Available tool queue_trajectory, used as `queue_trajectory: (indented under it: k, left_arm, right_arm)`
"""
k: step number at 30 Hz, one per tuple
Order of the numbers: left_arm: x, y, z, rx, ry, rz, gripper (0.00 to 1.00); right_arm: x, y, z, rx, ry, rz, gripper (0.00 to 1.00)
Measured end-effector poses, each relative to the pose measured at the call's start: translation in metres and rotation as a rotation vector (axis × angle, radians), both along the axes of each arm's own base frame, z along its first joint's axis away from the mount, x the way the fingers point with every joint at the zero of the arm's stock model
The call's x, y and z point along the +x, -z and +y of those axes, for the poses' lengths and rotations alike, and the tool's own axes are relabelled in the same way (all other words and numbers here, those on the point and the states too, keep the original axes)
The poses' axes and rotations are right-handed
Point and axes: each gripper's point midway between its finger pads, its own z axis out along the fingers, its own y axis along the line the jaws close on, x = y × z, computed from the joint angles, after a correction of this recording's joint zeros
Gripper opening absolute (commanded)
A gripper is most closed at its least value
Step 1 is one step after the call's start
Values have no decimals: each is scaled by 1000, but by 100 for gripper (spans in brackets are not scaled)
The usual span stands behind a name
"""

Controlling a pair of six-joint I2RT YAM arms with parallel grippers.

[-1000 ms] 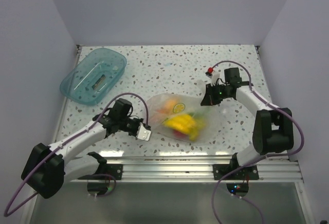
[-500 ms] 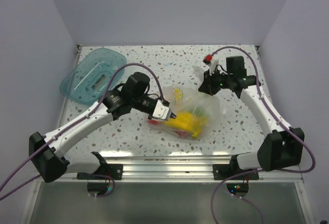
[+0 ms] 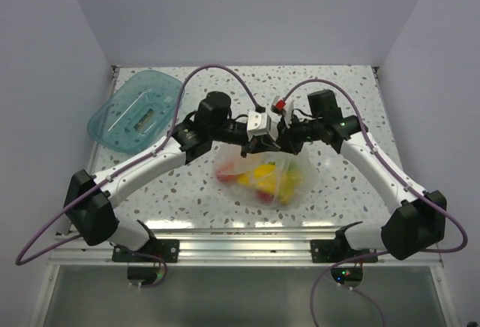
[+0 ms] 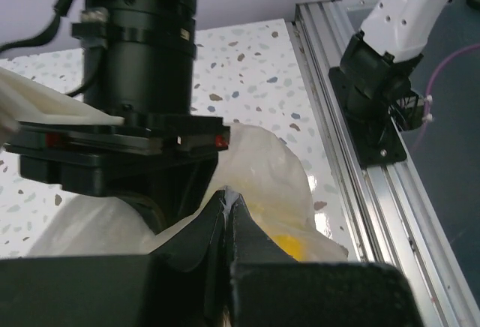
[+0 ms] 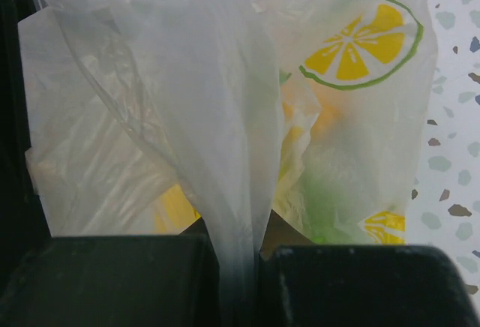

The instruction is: Place the fake fruits into the plastic bag and tie a complex knot

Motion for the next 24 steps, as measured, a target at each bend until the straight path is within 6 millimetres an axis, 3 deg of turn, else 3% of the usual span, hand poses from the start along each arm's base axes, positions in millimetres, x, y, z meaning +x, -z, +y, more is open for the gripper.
queue_trajectory:
  k: [8,10,15,19,24]
  left_arm:
    - [25,-27,-5,-97,-124,48,0]
    - [29,-28,-4,-107,-145,68,0]
    - [35,-11,0,-84,-199,121,0]
    - [44,-1,6,-71,-242,130,0]
    - [44,-3,6,-77,-241,141,0]
  right_arm:
    - [-11,-1,4,24,-66,-14,0]
    - [-14,-1,3,29,-73,-23,8]
    - [-22,-2,0,40,-82,-46,22]
    - [-24,-7,2,50,-93,-69,24]
    - [-19,-13,5,73,-78,-80,27]
